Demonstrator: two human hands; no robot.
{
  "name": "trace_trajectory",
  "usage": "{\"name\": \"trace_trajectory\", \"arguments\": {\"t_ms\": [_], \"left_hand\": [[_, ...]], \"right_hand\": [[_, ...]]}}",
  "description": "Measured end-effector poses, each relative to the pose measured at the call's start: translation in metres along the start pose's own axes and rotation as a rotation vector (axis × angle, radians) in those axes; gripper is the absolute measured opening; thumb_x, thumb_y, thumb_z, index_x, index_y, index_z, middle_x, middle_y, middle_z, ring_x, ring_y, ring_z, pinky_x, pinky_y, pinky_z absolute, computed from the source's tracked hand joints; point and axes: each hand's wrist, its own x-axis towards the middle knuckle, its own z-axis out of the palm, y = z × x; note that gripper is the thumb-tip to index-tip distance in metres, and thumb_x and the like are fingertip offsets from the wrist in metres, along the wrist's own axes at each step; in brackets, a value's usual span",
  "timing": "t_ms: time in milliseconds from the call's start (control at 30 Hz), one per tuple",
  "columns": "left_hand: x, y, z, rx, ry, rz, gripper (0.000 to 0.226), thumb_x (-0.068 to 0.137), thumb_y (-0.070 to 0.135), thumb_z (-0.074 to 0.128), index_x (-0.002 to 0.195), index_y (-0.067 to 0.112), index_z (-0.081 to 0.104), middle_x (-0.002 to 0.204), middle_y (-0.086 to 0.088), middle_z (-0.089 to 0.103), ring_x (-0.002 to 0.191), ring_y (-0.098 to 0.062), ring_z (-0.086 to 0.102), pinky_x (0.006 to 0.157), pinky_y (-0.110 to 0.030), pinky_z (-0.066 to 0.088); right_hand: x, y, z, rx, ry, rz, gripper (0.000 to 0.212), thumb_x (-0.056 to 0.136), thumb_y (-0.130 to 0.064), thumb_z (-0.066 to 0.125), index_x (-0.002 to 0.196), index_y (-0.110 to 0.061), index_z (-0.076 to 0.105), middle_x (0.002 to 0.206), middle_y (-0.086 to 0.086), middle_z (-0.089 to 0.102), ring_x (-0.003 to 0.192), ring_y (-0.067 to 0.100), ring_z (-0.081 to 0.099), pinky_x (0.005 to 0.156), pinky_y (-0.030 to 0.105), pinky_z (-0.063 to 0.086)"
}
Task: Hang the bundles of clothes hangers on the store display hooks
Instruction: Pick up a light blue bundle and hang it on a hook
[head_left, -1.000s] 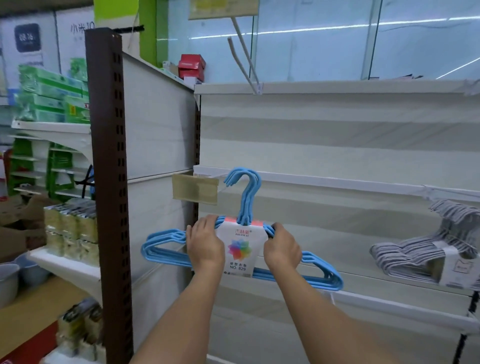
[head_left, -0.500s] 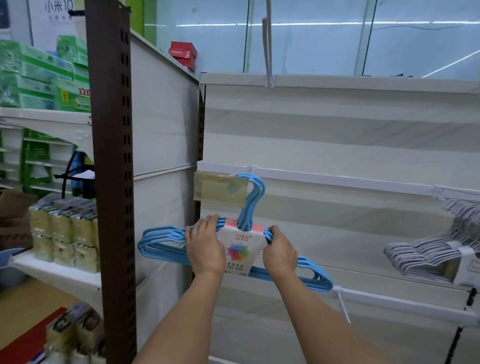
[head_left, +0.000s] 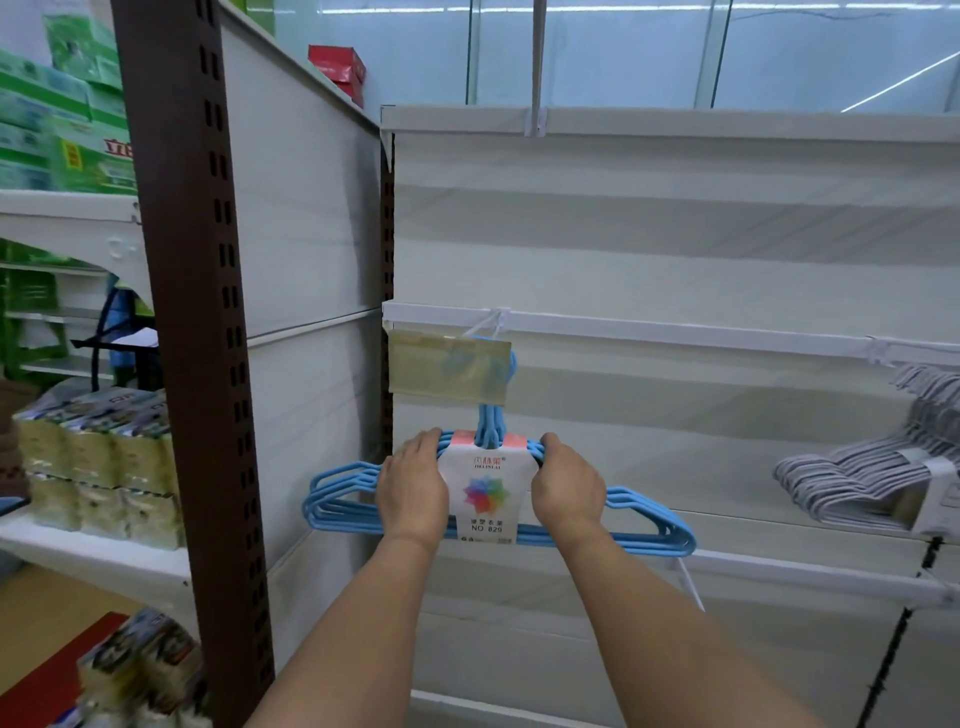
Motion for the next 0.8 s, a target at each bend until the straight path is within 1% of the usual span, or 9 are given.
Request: {"name": "trace_trajectory", "arguments": {"t_ms": [133,200,267,333,433,533,600,700,800], "left_hand": [[0.014,-0.002,0.003,-0.024,-0.074,0.011,0.04,0.096,0.014,0.04,0.134,0.026,0.044,0.118,0.0,0.061,0.105,-0.02,0.057,0.088,-0.038,0.051],[0.024,-0.003,0.003,0.009,-0.091,0.051,0.037,0.094,0.011,0.04,0.127,0.026,0.049,0.113,0.001,0.062,0.099,-0.02,0.059,0.081,-0.036,0.052],[0.034,-0.003,0.002,0.039,-0.095,0.074,0.032,0.092,0.009,0.04,0.117,0.024,0.053,0.106,0.0,0.064,0.093,-0.021,0.06,0.072,-0.033,0.05],[0.042,-0.003,0.004,0.066,-0.099,0.08,0.029,0.092,0.007,0.04,0.111,0.021,0.055,0.103,-0.001,0.064,0.091,-0.022,0.06,0.067,-0.031,0.043],[0.05,0.0,0.005,0.087,-0.13,0.046,0.019,0.095,0.011,0.04,0.103,0.018,0.056,0.1,-0.004,0.064,0.085,-0.021,0.055,0.066,-0.03,0.039],[0.056,0.004,0.006,0.11,-0.169,0.002,0.017,0.096,0.013,0.039,0.099,0.016,0.056,0.1,-0.006,0.063,0.078,-0.02,0.046,0.067,-0.031,0.039],[0.057,0.006,0.009,0.112,-0.187,-0.009,0.018,0.096,0.012,0.039,0.099,0.014,0.057,0.099,-0.007,0.062,0.077,-0.02,0.045,0.067,-0.031,0.039],[0.057,0.005,0.014,0.114,-0.191,-0.008,0.02,0.096,0.011,0.04,0.101,0.011,0.059,0.101,-0.01,0.063,0.08,-0.022,0.051,0.067,-0.031,0.039],[0.057,0.001,0.024,0.091,-0.194,-0.004,0.021,0.094,0.006,0.041,0.1,0.008,0.062,0.102,-0.013,0.062,0.09,-0.029,0.059,0.066,-0.033,0.04]], "right_hand": [[0.009,-0.004,0.001,-0.025,-0.026,0.021,0.019,0.09,-0.002,0.039,0.103,-0.014,0.047,0.101,0.007,0.064,0.078,0.026,0.05,0.068,0.033,0.038],[0.014,-0.007,0.003,-0.016,-0.035,0.028,0.017,0.092,-0.003,0.038,0.102,-0.014,0.047,0.101,0.007,0.064,0.079,0.027,0.052,0.067,0.032,0.037],[0.019,-0.011,0.006,-0.008,-0.055,0.039,0.012,0.093,-0.005,0.039,0.098,-0.014,0.045,0.102,0.007,0.064,0.083,0.027,0.055,0.067,0.031,0.037],[0.026,-0.014,0.009,-0.004,-0.074,0.06,0.012,0.094,-0.006,0.04,0.101,-0.013,0.047,0.104,0.007,0.064,0.083,0.026,0.056,0.066,0.031,0.039],[0.035,-0.016,0.013,0.002,-0.089,0.096,0.018,0.094,-0.006,0.041,0.108,-0.012,0.05,0.106,0.007,0.064,0.094,0.027,0.06,0.069,0.032,0.042],[0.04,-0.015,0.016,-0.003,-0.096,0.115,0.019,0.093,-0.006,0.042,0.11,-0.012,0.05,0.106,0.008,0.064,0.096,0.028,0.061,0.074,0.035,0.046],[0.044,-0.013,0.017,-0.003,-0.098,0.12,0.019,0.093,-0.006,0.043,0.111,-0.012,0.049,0.107,0.009,0.063,0.096,0.028,0.061,0.077,0.037,0.048],[0.047,-0.009,0.017,-0.009,-0.11,0.116,0.021,0.094,-0.005,0.041,0.114,-0.01,0.048,0.109,0.011,0.061,0.098,0.029,0.059,0.077,0.036,0.045],[0.046,-0.004,0.017,-0.038,-0.119,0.089,0.026,0.094,-0.004,0.042,0.119,-0.008,0.046,0.115,0.013,0.057,0.103,0.031,0.056,0.078,0.036,0.043]]}}
